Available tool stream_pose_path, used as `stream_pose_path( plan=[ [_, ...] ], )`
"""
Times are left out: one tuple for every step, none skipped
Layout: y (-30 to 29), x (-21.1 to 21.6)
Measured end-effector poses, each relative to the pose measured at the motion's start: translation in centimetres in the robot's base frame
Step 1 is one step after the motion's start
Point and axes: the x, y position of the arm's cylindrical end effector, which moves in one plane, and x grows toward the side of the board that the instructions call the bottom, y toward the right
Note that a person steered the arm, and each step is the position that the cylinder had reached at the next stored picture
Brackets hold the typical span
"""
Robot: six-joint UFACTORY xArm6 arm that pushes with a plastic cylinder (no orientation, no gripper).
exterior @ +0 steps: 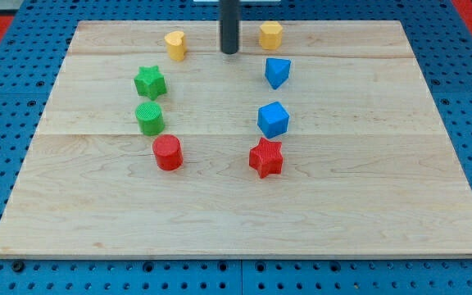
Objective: Push the red star to the bottom center
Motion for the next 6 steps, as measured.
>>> stream_pose_path(
  plan=[
    [0.0, 6.7],
    [1.1, 13.1],
    [4.0, 14.6],
    [6.6, 15.9],
    [6.7, 16.9],
    [8.3, 19.9]
  ],
)
